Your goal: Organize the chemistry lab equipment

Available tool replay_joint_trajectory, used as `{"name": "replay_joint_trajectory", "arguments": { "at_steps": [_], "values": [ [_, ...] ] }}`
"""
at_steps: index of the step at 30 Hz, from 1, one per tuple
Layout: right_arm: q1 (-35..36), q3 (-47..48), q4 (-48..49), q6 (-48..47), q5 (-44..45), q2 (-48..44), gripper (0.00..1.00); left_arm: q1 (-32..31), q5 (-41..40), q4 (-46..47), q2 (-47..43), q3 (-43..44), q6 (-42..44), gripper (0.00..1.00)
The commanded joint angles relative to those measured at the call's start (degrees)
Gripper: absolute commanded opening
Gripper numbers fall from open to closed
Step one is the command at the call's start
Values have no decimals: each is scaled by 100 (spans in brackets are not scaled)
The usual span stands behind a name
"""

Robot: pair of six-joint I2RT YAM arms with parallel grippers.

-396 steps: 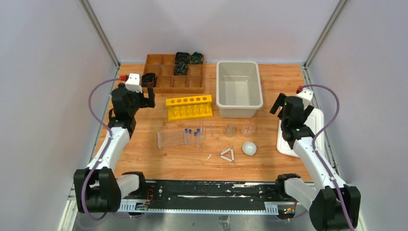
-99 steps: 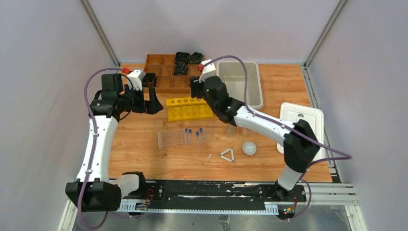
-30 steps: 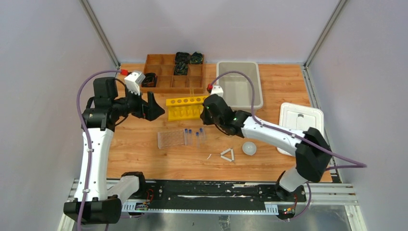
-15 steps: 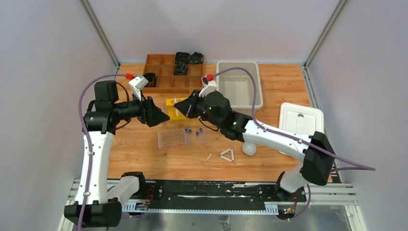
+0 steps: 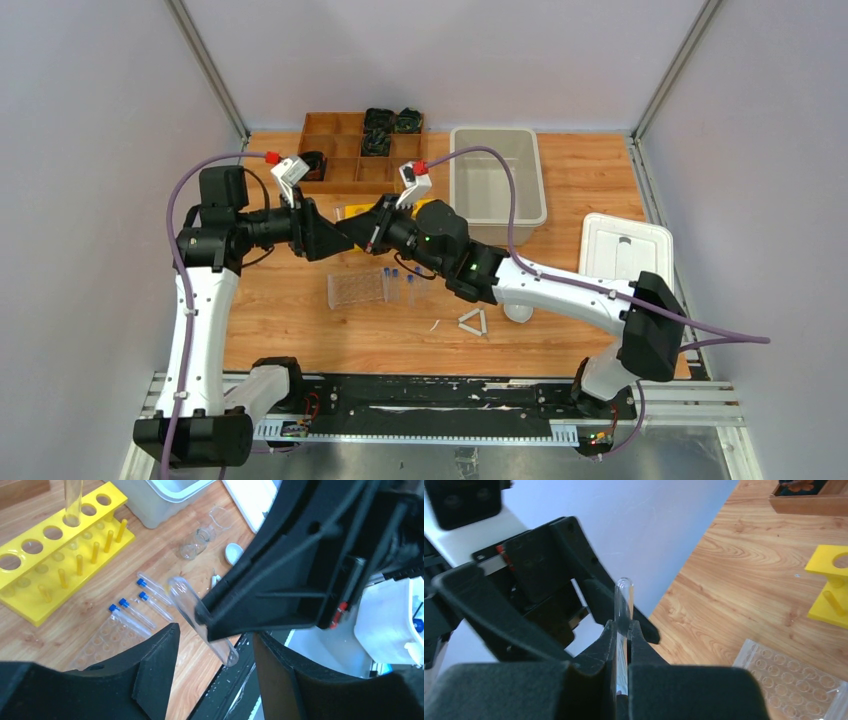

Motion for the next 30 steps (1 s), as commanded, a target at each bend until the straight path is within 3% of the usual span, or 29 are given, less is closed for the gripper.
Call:
{"name": "replay_joint_trajectory", "arguments": {
  "at_steps": [1, 17, 23, 26, 30],
  "values": [
    [292, 343, 328, -574, 452, -41, 0, 35, 275, 2, 101, -43, -156, 59],
    [903, 267, 547, -1835, 1739, -194, 1, 38, 257, 2, 90, -120, -192, 21],
    [907, 313, 351, -1810, 2041, -218, 43, 37, 152, 2, 76, -175, -91, 15],
    [882, 612, -234, -1841, 2188, -247, 56, 29, 65, 11, -13, -208, 73, 14],
    [676, 1672, -1806, -1775, 1990, 56, 64, 31, -45, 11, -103, -211, 290, 14]
  ]
}}
